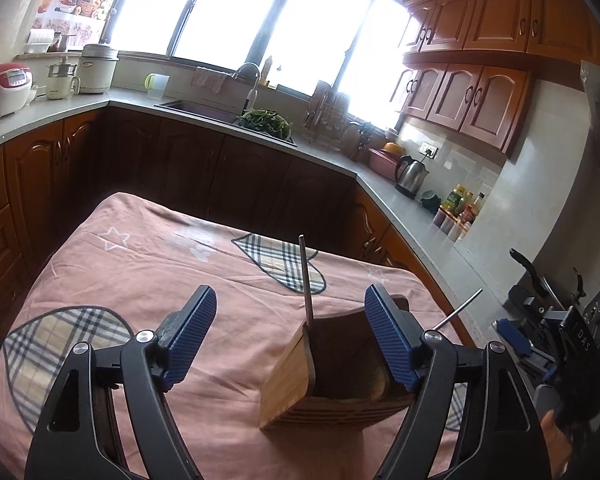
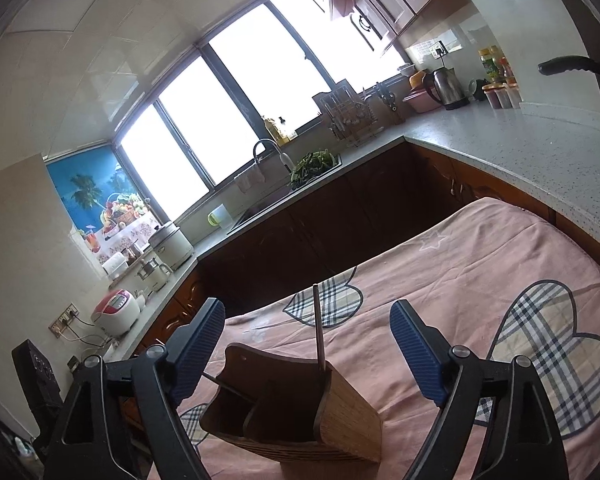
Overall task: Organize utensils
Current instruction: 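Open both tools to release the chopsticks into the holder, then move both tools back to the utensil pile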
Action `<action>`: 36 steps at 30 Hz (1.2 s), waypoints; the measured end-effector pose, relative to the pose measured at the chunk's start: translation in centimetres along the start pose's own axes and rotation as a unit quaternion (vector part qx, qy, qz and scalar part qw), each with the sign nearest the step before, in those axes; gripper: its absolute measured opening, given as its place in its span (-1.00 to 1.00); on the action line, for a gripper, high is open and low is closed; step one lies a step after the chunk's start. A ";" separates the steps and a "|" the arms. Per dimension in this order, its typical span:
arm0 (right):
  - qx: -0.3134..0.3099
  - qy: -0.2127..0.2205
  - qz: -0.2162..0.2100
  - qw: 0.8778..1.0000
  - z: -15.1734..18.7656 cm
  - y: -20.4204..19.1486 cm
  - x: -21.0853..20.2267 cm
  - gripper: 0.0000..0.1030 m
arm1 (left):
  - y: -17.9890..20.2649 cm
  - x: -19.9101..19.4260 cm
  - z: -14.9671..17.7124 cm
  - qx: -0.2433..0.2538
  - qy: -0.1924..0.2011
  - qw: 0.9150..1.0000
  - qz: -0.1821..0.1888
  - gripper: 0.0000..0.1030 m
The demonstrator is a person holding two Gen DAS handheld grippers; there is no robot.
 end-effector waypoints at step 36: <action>-0.037 -0.065 0.024 0.997 11.9 0.4 -16.2 0.81 | -3.1 -13.2 13.5 -0.017 -0.100 0.995 -0.009 0.68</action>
Point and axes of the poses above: each gripper's, at about its wrist camera, not at the fingertips, and x roughly the way its jaws point, y to its right, z to its underside, the point moved 2 cm from there along x, roughly the way its jaws point, and after that the axes turned 2 degrees about y, right-handed, at the moved point
